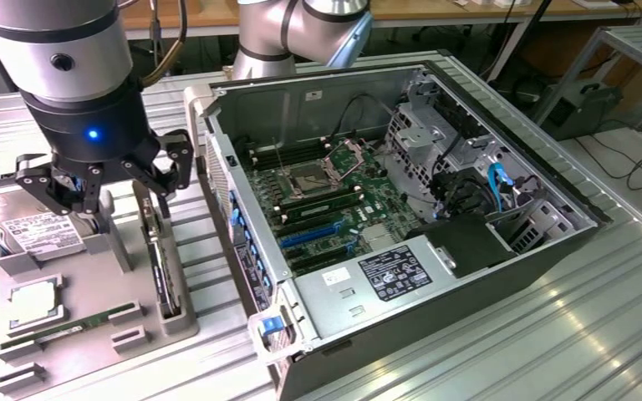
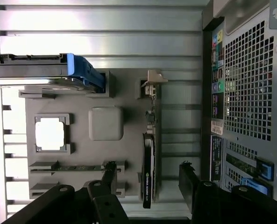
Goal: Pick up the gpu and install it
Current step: 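Pick up the gpu and move the gpu toward the slot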
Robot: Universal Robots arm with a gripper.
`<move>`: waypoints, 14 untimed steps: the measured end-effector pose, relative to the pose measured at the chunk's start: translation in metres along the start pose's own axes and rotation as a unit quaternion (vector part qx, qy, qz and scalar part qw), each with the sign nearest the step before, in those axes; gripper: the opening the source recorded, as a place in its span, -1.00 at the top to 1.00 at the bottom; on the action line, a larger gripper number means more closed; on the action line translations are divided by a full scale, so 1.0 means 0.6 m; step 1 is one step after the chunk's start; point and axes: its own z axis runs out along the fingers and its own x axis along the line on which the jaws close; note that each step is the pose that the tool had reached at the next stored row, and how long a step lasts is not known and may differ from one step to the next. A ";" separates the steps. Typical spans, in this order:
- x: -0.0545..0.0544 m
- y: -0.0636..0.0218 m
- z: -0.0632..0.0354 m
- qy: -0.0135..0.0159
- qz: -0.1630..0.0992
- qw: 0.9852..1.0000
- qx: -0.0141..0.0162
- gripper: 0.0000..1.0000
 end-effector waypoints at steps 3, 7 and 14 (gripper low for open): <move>0.000 0.000 0.004 0.000 0.000 1.000 0.000 -0.30; 0.000 0.000 0.012 0.000 0.000 1.000 0.000 -0.30; 0.001 -0.004 0.031 0.000 0.000 1.000 0.000 -0.30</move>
